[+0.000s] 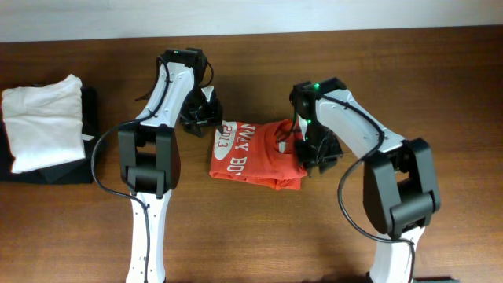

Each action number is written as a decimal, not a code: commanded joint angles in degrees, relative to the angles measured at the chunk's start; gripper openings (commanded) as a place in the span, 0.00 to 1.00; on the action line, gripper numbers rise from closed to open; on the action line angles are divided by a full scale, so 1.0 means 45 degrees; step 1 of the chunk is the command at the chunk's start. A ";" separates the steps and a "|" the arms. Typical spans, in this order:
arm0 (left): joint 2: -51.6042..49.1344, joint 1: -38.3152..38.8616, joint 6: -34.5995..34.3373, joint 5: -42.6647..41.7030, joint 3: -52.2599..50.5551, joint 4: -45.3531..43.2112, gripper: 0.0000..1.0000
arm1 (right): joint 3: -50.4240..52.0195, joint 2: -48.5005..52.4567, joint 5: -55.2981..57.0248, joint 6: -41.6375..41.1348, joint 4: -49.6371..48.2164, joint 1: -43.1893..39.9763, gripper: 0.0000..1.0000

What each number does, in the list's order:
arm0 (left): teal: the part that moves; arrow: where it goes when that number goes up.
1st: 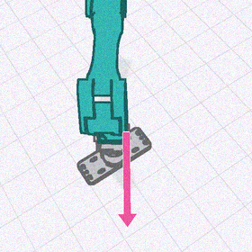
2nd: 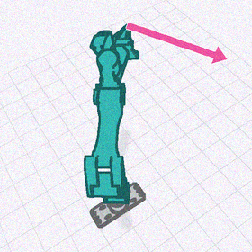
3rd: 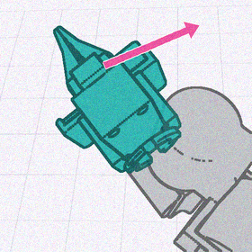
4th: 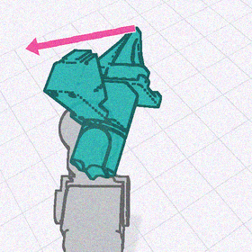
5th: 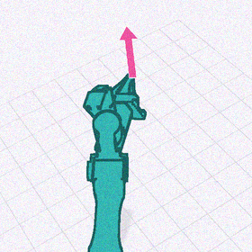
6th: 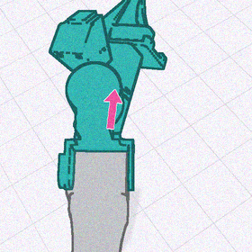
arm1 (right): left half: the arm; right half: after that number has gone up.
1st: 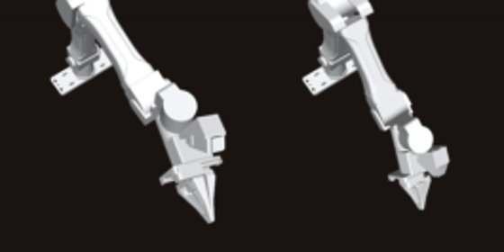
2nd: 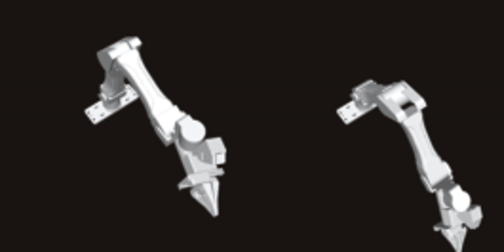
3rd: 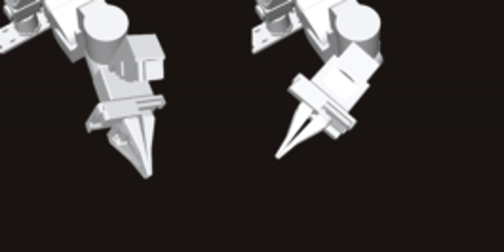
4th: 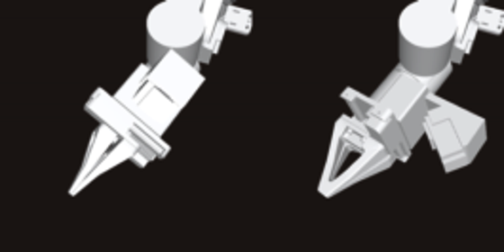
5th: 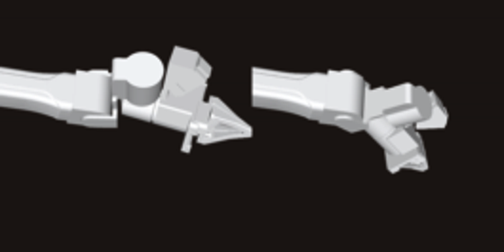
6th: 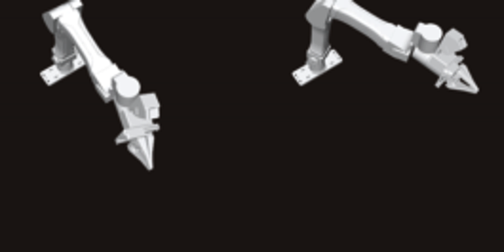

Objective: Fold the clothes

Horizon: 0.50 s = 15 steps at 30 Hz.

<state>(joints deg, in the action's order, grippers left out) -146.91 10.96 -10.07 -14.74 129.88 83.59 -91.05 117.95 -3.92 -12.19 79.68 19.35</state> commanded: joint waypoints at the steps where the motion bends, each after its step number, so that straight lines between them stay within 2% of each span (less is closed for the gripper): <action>1: -0.0389 0.0039 0.0209 0.0223 -0.0238 -0.0049 0.61 | -0.1112 -0.1088 -0.0034 -0.0053 -0.0277 0.0005 0.41; 6: -0.0389 0.0063 0.0209 0.0223 -0.0243 -0.0049 0.61 | -0.0899 -0.0874 -0.1880 0.0413 -0.1345 0.0087 0.40; 10: -0.0389 0.0136 0.0204 0.0223 -0.0272 -0.0087 0.61 | -0.0355 -0.0733 -0.2142 0.0398 -0.1962 0.0219 0.39; 12: -0.0389 0.0160 0.0204 0.0223 -0.0272 -0.0121 0.61 | -0.0185 -0.0690 -0.2234 0.0403 -0.2127 0.0219 0.35; 15: -0.0389 0.0204 0.0204 0.0223 -0.0272 -0.0160 0.61 | -0.0073 -0.0685 -0.2239 0.0398 -0.2453 0.0219 0.17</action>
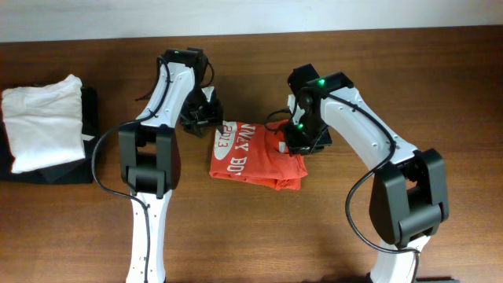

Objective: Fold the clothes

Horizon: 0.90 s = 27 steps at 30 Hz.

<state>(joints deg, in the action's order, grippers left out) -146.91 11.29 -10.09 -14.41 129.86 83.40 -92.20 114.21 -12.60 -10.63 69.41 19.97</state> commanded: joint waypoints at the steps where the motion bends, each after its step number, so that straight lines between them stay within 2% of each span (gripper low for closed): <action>1: -0.0389 0.0151 0.0209 0.0151 -0.0267 -0.0121 0.61 | 0.0209 0.0146 -0.0306 0.0053 -0.0257 0.0083 0.11; 3: -0.0389 0.0189 0.0209 0.0151 -0.0267 -0.0117 0.61 | 0.0209 0.0146 -0.0359 0.0010 -0.0248 0.0083 0.11; 5: -0.0389 0.0219 0.0209 0.0151 -0.0267 -0.0117 0.61 | 0.0209 0.0146 -0.0695 0.0015 -0.0185 0.0087 0.17; 7: -0.0389 0.0219 0.0209 0.0151 -0.0267 -0.0117 0.62 | 0.0209 0.0146 -0.0986 0.0015 -0.0189 0.0097 0.33; 9: -0.0389 0.0219 0.0209 0.0151 -0.0267 -0.0121 0.62 | 0.0209 0.0146 -0.1064 0.0019 -0.0189 0.0146 0.39; 18: -0.0389 0.0219 0.0209 0.0155 -0.0267 -0.0146 0.62 | 0.1175 0.0146 -0.1059 0.0058 -0.1200 0.0335 0.41; 19: -0.0389 0.0219 0.0209 0.0155 -0.0267 -0.0146 0.62 | 0.1355 0.0146 -0.1054 0.0058 -0.1345 0.0335 0.40; 20: -0.0389 0.0219 0.0209 0.0155 -0.0267 -0.0146 0.62 | 0.1530 0.0146 -0.1039 0.0058 -0.1520 0.0335 0.29; 21: -0.0389 0.0219 0.0209 0.0155 -0.0267 -0.0146 0.62 | 0.1690 0.0146 -0.0894 0.0024 -0.1676 0.0311 0.05; 22: -0.0389 0.0228 0.0209 0.0155 -0.0267 -0.0141 0.62 | 0.1729 0.0146 -0.0471 -0.0296 -0.1627 0.0291 0.04; 26: -0.0389 0.0228 0.0209 0.0155 -0.0267 -0.0131 0.62 | 0.1729 0.0117 0.2603 -0.4070 -0.0287 -0.0170 0.04; 27: -0.0389 0.0228 0.0209 0.0155 -0.0267 -0.0126 0.62 | 0.1729 0.0117 0.2769 -0.4473 -0.0112 -0.0291 0.04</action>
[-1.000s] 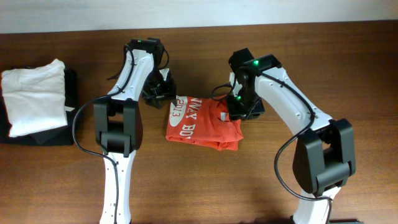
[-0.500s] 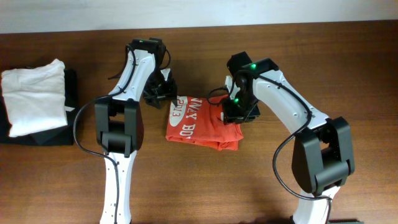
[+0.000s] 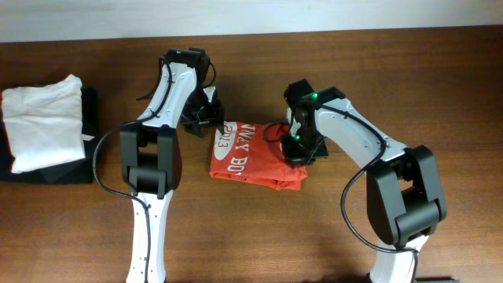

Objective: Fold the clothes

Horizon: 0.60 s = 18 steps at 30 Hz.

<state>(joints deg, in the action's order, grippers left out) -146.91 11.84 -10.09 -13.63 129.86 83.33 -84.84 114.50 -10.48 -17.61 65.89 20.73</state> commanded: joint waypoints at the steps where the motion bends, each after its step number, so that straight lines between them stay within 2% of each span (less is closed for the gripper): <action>1: -0.0389 0.0107 0.0214 -0.0019 -0.0267 -0.0117 0.62 | 0.0092 0.0053 0.2283 -0.3007 0.0777 -0.0627 0.04; 7: -0.0389 0.0121 0.0209 -0.0019 -0.0267 -0.0126 0.62 | 0.0092 0.0053 0.2229 -0.2861 0.1389 -0.0607 0.06; 8: -0.0389 0.0117 0.0209 -0.0019 -0.0267 -0.0121 0.62 | 0.0092 0.0053 0.2142 -0.2856 0.1481 -0.0602 0.17; 10: -0.0389 0.0121 0.0214 -0.0019 -0.0267 -0.0117 0.62 | 0.0092 0.0053 0.2050 -0.2696 0.1656 -0.0607 0.26; 13: -0.0389 0.0121 0.0214 -0.0019 -0.0267 -0.0068 0.62 | -0.0053 -0.0102 0.2093 -0.2477 0.1763 -0.0709 0.27; 18: -0.0389 0.0170 0.0214 -0.0019 -0.0267 -0.0078 0.62 | -0.1802 -0.0797 0.1987 -0.1486 0.1783 -0.1321 0.27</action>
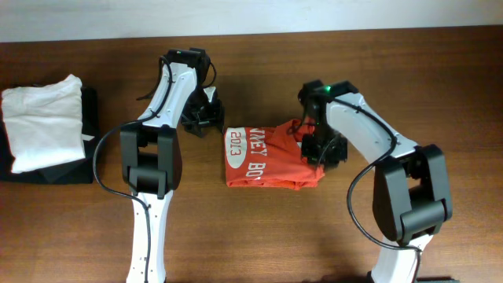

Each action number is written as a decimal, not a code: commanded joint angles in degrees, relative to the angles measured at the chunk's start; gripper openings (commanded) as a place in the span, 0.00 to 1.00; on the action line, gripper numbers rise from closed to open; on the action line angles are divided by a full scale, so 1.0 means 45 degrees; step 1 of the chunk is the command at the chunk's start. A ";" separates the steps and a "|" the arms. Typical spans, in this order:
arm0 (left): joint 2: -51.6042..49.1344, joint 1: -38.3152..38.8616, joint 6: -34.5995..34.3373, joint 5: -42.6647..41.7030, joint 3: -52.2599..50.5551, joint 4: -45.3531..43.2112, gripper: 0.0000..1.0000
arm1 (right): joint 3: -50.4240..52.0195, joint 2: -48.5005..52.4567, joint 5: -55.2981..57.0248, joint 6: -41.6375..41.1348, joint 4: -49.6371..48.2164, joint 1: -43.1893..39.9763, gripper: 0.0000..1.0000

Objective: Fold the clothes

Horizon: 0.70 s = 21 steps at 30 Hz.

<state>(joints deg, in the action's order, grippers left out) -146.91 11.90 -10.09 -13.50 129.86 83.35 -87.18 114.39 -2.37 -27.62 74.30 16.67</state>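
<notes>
An orange-red shirt with white lettering lies folded into a compact rectangle at the table's middle. My right gripper is down at the shirt's right edge, where the cloth bunches up against it, and it looks shut on that edge. My left gripper rests on the table a little up and left of the shirt's top left corner. It is apart from the cloth and seems open with nothing in it.
At the far left a folded white garment lies on a black cloth. Bare brown table runs along the front. A pale wall edge borders the back.
The shirt has shifted to the right and turned squarer to the table, leaving a gap to my left gripper. My right gripper has moved right with the shirt's edge. The left arm is unchanged.
My right gripper stood at the folded shirt's right edge, then over its upper right part, then further in on the cloth. The left gripper stayed by the shirt's top left corner throughout. Now the shirt sits further right with the right gripper on its edge.
</notes>
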 commanded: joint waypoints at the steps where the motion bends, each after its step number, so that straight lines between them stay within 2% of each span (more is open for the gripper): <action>1: -0.0389 0.0165 0.0209 -0.0053 -0.0267 -0.0087 0.62 | -0.1826 -0.0782 -0.0010 0.1282 -0.0194 -0.0520 0.27; 2: -0.0389 0.0165 0.0209 -0.0053 -0.0267 -0.0097 0.62 | -0.2239 -0.0777 -0.0398 0.1948 -0.0568 -0.0573 0.25; 4: -0.0389 0.0165 0.0209 -0.0053 -0.0267 -0.0121 0.62 | -0.2351 -0.0777 -0.1316 0.3099 -0.1622 -0.0568 0.10; 6: -0.0389 0.0170 0.0209 -0.0053 -0.0267 -0.0131 0.62 | -0.2331 -0.0646 -0.2283 0.4027 -0.2327 -0.0539 0.06; 12: -0.0389 0.0262 0.0209 -0.0053 -0.0267 -0.0146 0.62 | -0.2331 0.0461 -0.2769 0.4391 -0.3298 -0.0525 0.06; 17: -0.0389 0.0262 0.0209 -0.0053 -0.0267 -0.0126 0.63 | -0.2331 0.1433 -0.2618 0.4522 -0.3147 -0.0559 0.06; 20: -0.0389 0.0262 0.0209 -0.0053 -0.0267 -0.0126 0.62 | -0.2331 0.1870 -0.1885 0.4328 -0.2832 -0.0636 0.04; 21: -0.0389 0.0262 0.0209 -0.0053 -0.0267 -0.0121 0.62 | -0.2331 0.1987 -0.0923 0.3594 -0.2531 -0.0738 0.04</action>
<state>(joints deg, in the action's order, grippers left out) -146.91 12.53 -10.09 -13.45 129.86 83.33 -97.19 122.08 -12.75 -8.16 61.25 14.02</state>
